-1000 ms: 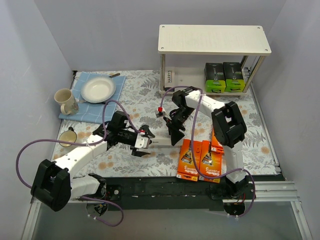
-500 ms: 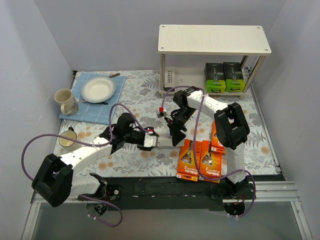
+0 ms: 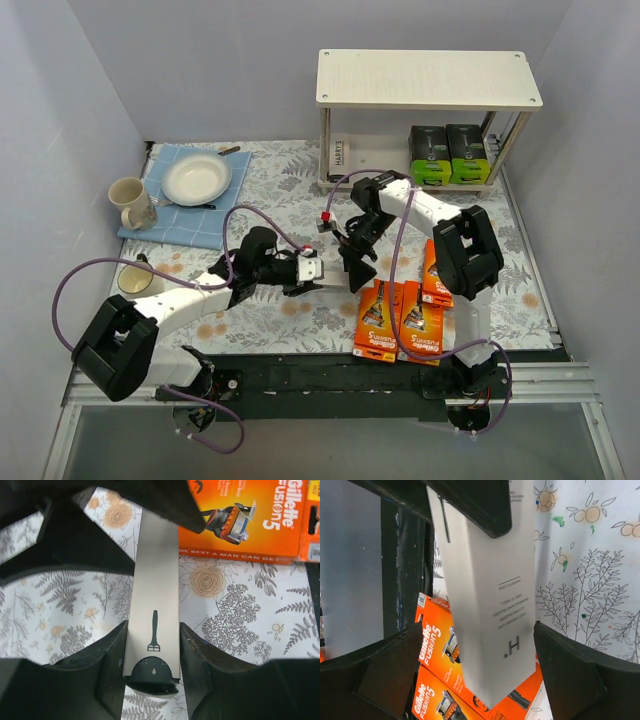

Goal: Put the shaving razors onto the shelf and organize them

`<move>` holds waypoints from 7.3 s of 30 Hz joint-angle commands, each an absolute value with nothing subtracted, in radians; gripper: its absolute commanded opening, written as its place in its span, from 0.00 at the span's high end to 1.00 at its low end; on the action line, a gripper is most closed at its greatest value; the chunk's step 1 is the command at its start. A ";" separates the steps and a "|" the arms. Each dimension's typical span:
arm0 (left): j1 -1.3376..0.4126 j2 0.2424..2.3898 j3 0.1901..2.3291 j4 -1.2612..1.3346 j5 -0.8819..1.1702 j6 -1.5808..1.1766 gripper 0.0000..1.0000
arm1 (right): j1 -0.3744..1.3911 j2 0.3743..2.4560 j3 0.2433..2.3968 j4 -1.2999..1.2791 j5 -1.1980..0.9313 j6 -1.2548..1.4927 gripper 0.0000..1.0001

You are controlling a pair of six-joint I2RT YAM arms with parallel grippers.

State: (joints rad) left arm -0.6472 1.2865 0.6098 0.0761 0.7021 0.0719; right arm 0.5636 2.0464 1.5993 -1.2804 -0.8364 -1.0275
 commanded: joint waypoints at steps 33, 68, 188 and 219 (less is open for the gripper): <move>-0.331 1.325 0.764 -0.078 0.258 -1.151 0.21 | 0.580 1.752 1.100 -0.256 -0.546 0.061 0.65; -0.158 1.365 0.762 -0.054 0.253 -1.002 0.90 | 0.724 2.126 1.677 -0.302 -0.362 0.043 0.99; 0.060 1.273 0.646 -0.215 0.370 -1.190 0.46 | 0.841 2.023 1.459 -0.304 0.052 0.018 0.12; 0.060 1.456 0.778 -0.152 0.417 -1.197 0.47 | 0.486 1.647 1.342 -0.354 0.199 0.107 0.44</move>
